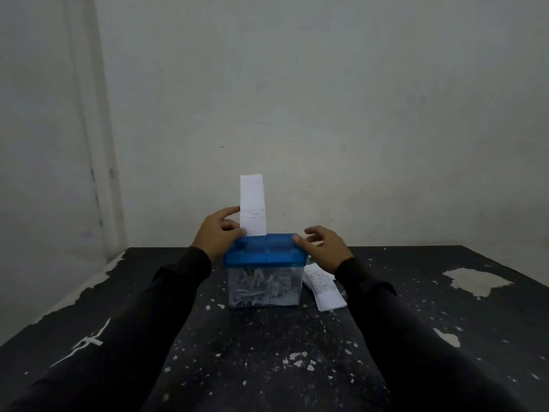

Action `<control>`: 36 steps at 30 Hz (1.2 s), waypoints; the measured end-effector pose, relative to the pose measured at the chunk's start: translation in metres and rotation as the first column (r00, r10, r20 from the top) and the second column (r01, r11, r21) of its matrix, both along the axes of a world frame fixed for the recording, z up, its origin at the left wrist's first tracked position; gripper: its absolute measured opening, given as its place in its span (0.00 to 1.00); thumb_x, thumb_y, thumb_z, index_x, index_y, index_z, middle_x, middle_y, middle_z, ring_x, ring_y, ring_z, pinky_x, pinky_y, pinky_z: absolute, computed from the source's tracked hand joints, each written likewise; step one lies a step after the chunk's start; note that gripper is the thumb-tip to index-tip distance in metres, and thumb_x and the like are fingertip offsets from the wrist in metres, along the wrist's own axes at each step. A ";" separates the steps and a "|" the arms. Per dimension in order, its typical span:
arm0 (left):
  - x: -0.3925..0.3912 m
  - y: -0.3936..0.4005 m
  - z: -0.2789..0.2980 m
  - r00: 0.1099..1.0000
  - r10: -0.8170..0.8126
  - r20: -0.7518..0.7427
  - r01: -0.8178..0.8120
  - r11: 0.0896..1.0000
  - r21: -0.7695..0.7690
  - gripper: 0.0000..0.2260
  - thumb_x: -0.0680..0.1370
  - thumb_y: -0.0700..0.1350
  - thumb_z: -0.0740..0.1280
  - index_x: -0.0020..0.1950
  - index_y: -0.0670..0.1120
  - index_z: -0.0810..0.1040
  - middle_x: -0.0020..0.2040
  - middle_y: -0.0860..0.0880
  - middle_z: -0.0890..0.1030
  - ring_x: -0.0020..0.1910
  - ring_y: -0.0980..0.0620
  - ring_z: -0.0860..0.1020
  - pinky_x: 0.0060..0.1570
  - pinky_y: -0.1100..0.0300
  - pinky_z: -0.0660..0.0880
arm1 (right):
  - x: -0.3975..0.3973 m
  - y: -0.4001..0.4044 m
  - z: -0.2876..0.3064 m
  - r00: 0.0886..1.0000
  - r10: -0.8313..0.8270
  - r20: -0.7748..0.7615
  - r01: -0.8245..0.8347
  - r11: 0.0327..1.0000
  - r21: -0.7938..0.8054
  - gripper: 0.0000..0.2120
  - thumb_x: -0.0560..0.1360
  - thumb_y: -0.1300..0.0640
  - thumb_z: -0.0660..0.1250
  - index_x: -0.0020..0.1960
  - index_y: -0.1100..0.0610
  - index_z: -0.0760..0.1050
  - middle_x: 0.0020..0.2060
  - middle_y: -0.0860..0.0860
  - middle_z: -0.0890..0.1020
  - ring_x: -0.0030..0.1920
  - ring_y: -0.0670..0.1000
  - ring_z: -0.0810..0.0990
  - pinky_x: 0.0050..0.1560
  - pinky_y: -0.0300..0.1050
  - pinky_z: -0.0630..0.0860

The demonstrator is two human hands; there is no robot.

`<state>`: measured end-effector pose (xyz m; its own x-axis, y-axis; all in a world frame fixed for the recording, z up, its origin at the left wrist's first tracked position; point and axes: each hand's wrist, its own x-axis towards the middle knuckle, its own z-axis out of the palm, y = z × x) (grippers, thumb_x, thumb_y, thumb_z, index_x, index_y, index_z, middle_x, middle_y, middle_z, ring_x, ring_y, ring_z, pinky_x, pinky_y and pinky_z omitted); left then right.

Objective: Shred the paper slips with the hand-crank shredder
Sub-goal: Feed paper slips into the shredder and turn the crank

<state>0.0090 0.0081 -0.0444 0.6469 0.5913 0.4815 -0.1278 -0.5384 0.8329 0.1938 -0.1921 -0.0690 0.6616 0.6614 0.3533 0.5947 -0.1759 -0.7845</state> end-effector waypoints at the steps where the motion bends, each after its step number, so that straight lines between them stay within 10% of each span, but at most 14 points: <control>1: 0.001 0.000 -0.001 1.000 0.019 -0.003 -0.019 1.000 -0.015 0.16 0.77 0.34 0.72 0.62 0.48 0.79 0.43 0.47 0.85 0.42 0.53 0.83 0.40 0.71 0.77 | -0.001 0.000 -0.001 1.000 0.006 -0.015 -0.006 1.000 0.006 0.32 0.74 0.35 0.69 0.70 0.55 0.73 0.57 0.51 0.80 0.52 0.48 0.80 0.41 0.36 0.75; 5: 0.004 0.005 -0.004 0.995 0.101 -0.007 -0.101 0.995 -0.006 0.03 0.79 0.37 0.71 0.46 0.42 0.84 0.43 0.50 0.84 0.41 0.54 0.80 0.38 0.69 0.76 | -0.004 0.001 -0.001 1.000 0.013 -0.022 -0.012 1.000 0.016 0.31 0.76 0.36 0.68 0.69 0.56 0.73 0.56 0.52 0.81 0.50 0.47 0.80 0.38 0.34 0.74; 13: 0.006 0.013 -0.010 0.993 0.090 -0.072 -0.083 0.992 0.090 0.07 0.80 0.42 0.71 0.49 0.38 0.85 0.47 0.48 0.85 0.44 0.56 0.81 0.40 0.73 0.75 | -0.009 -0.011 -0.017 0.997 0.035 0.075 -0.029 0.997 -0.069 0.36 0.65 0.28 0.73 0.62 0.53 0.78 0.55 0.46 0.81 0.51 0.44 0.78 0.45 0.35 0.74; 18: 0.005 0.016 -0.018 0.995 0.081 -0.065 -0.075 0.993 0.093 0.07 0.79 0.45 0.73 0.49 0.41 0.86 0.47 0.48 0.86 0.47 0.51 0.83 0.46 0.62 0.80 | -0.007 -0.010 -0.027 0.994 0.057 0.093 -0.051 0.996 -0.070 0.41 0.60 0.18 0.66 0.54 0.52 0.81 0.49 0.51 0.85 0.50 0.53 0.82 0.53 0.55 0.81; 24: 0.006 0.017 -0.021 0.990 0.107 -0.089 -0.090 0.979 0.181 0.07 0.79 0.45 0.73 0.47 0.42 0.85 0.46 0.48 0.85 0.48 0.53 0.83 0.46 0.65 0.78 | -0.011 -0.012 -0.020 0.994 0.050 0.100 -0.040 0.994 -0.100 0.25 0.68 0.29 0.71 0.43 0.51 0.79 0.33 0.47 0.80 0.35 0.49 0.78 0.38 0.45 0.77; 27: 0.007 0.015 -0.023 0.986 0.135 -0.098 -0.111 0.969 0.220 0.06 0.79 0.44 0.72 0.48 0.41 0.85 0.48 0.48 0.85 0.49 0.54 0.82 0.43 0.72 0.75 | -0.010 -0.013 -0.016 0.997 0.054 0.056 -0.049 0.996 -0.080 0.19 0.68 0.33 0.75 0.46 0.47 0.80 0.35 0.51 0.86 0.38 0.52 0.85 0.45 0.51 0.84; 30: 0.007 0.016 -0.021 0.986 0.122 -0.110 -0.089 0.959 0.268 0.07 0.79 0.44 0.72 0.50 0.41 0.83 0.50 0.48 0.84 0.50 0.53 0.81 0.46 0.67 0.77 | -0.009 -0.012 -0.014 0.999 0.031 0.035 -0.028 0.996 -0.083 0.34 0.64 0.30 0.76 0.58 0.54 0.80 0.44 0.52 0.87 0.41 0.51 0.84 0.44 0.47 0.83; 36: 0.017 0.010 -0.021 0.962 0.011 -0.274 0.070 0.956 0.286 0.35 0.63 0.73 0.76 0.61 0.52 0.82 0.56 0.54 0.83 0.52 0.56 0.82 0.52 0.59 0.81 | -0.015 -0.012 -0.008 1.000 -0.007 0.017 0.009 0.996 -0.089 0.41 0.63 0.32 0.77 0.66 0.57 0.76 0.58 0.50 0.81 0.38 0.50 0.85 0.33 0.45 0.82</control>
